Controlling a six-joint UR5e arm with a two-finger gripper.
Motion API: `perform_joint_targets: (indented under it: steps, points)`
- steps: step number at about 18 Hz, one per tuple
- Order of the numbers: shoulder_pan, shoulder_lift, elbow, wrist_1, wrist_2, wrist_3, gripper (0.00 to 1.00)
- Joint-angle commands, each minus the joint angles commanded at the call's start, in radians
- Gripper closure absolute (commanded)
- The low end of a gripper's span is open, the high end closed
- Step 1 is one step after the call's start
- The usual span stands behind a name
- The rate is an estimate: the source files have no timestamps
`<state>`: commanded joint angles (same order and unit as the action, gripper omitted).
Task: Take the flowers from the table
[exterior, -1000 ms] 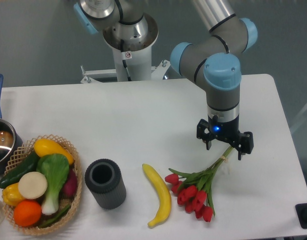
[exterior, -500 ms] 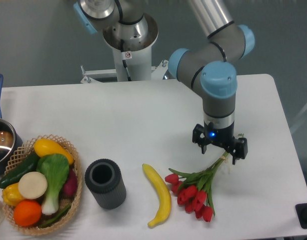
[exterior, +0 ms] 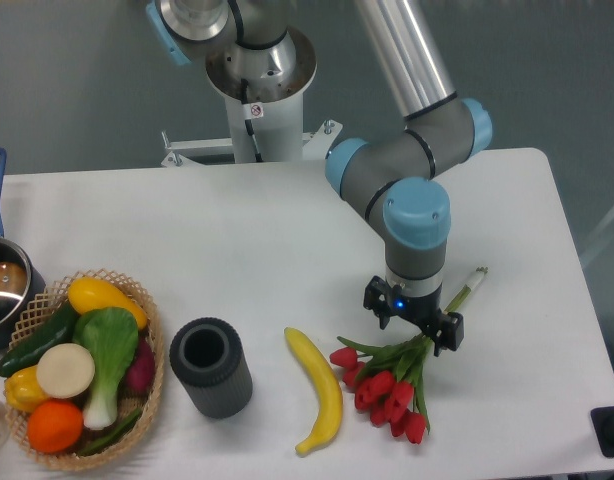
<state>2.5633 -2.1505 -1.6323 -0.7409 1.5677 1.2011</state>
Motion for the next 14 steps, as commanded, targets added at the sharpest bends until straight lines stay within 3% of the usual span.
perform_joint_targets:
  steps: [5, 9, 13, 14]
  points:
    - [0.0, -0.032, 0.052, 0.011, 0.002, -0.002, 0.02]
    - [0.0, -0.035, 0.042, 0.015, 0.008, -0.003, 0.44]
    - [0.0, -0.039, 0.022, 0.014, 0.006, -0.012, 0.97]
    - [0.0, -0.037, 0.022, 0.014, 0.006, -0.011, 1.0]
